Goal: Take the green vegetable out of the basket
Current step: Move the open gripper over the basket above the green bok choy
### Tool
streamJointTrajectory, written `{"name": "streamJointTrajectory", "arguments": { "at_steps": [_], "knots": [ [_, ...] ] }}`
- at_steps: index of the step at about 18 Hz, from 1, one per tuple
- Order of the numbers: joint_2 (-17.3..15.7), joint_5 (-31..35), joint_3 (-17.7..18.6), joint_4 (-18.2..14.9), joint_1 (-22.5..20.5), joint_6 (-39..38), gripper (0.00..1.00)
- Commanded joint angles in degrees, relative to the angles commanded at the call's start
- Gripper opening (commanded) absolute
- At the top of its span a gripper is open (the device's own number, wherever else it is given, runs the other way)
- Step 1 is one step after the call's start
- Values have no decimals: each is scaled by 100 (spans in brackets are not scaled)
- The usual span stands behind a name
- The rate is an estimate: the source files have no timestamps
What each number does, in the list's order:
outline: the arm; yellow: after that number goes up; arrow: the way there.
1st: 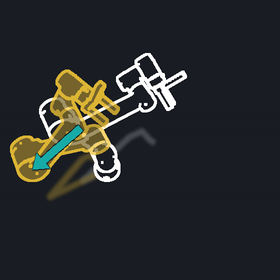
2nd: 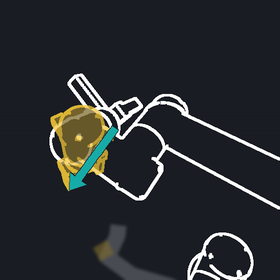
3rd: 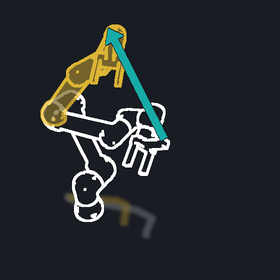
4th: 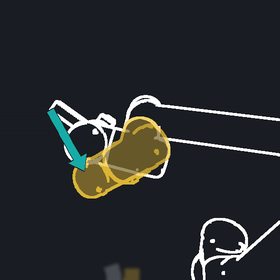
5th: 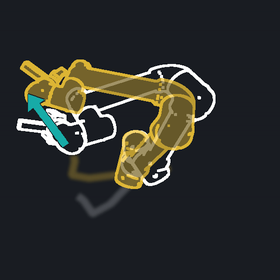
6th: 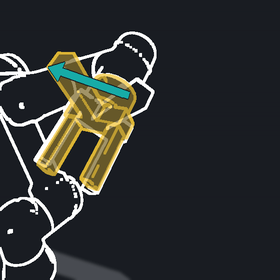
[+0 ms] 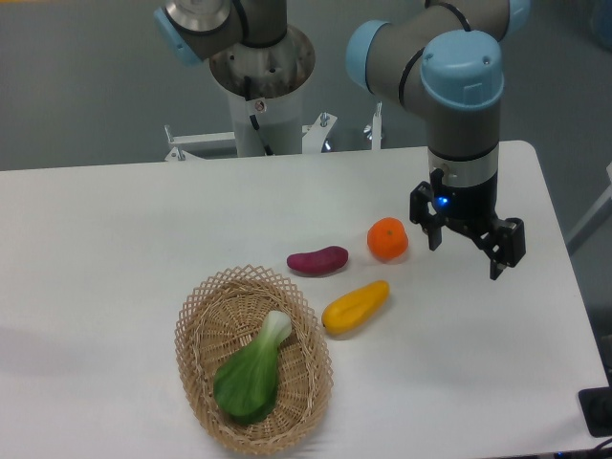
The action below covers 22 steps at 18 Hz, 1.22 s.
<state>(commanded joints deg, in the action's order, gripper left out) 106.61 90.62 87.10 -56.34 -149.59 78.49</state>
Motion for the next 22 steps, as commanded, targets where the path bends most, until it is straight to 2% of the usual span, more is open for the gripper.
{"name": "streamJointTrajectory", "arguments": {
  "at_steps": [10,12,16,19,20,22],
  "knots": [
    [-105,-44,158,0,202,-96,100],
    [-123,-44,307,52,298,-682,100],
    [-70,-44,492,421,728,-2237,100],
    [157,-35,510,956,1132,-3555,100],
    [210,-35,519,1106,1247,-3890,100],
    [263,-26,527,1143,1510,-4165,100]
  ]
}}
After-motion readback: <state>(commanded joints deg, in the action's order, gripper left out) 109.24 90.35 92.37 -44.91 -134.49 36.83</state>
